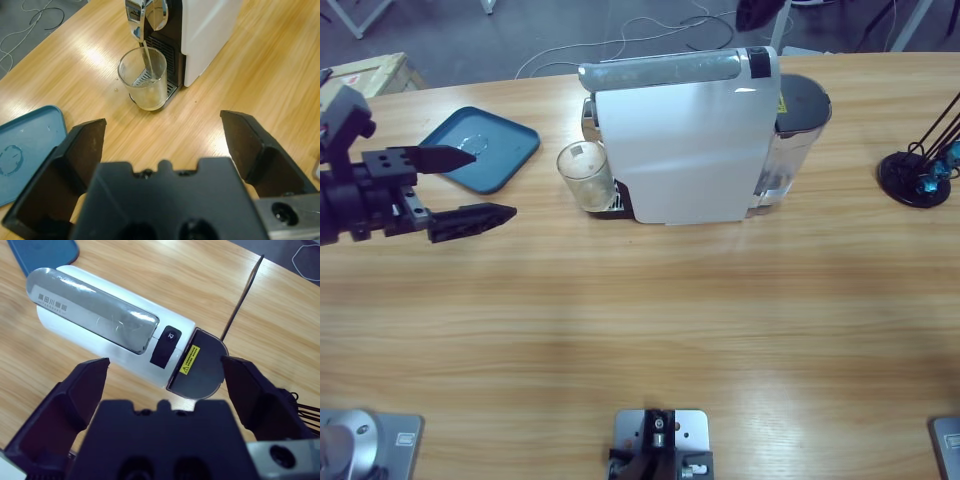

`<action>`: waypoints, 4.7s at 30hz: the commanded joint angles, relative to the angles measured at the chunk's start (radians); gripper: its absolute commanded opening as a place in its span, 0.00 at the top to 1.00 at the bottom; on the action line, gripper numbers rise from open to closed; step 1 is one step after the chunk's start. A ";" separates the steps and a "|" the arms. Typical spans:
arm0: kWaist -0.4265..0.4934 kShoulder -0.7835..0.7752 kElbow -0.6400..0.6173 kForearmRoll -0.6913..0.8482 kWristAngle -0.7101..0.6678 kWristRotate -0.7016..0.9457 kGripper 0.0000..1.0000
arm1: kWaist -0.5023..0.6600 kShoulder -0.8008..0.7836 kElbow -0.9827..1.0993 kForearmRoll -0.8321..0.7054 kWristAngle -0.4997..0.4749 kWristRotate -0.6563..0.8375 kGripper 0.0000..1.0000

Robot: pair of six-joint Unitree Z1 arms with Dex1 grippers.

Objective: Pour coffee

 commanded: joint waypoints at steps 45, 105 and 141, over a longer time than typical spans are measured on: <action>-0.010 -0.034 0.051 0.016 -0.055 -0.007 0.01 | 0.112 -0.658 0.965 -0.442 -0.040 -0.035 0.00; 0.197 0.585 -0.078 -0.429 -0.455 0.245 0.01 | 0.113 -0.554 0.914 -0.297 0.048 -0.042 0.00; 0.144 0.716 -0.056 -0.589 -0.390 0.225 0.01 | 0.113 -0.528 0.930 -0.342 0.060 -0.040 0.00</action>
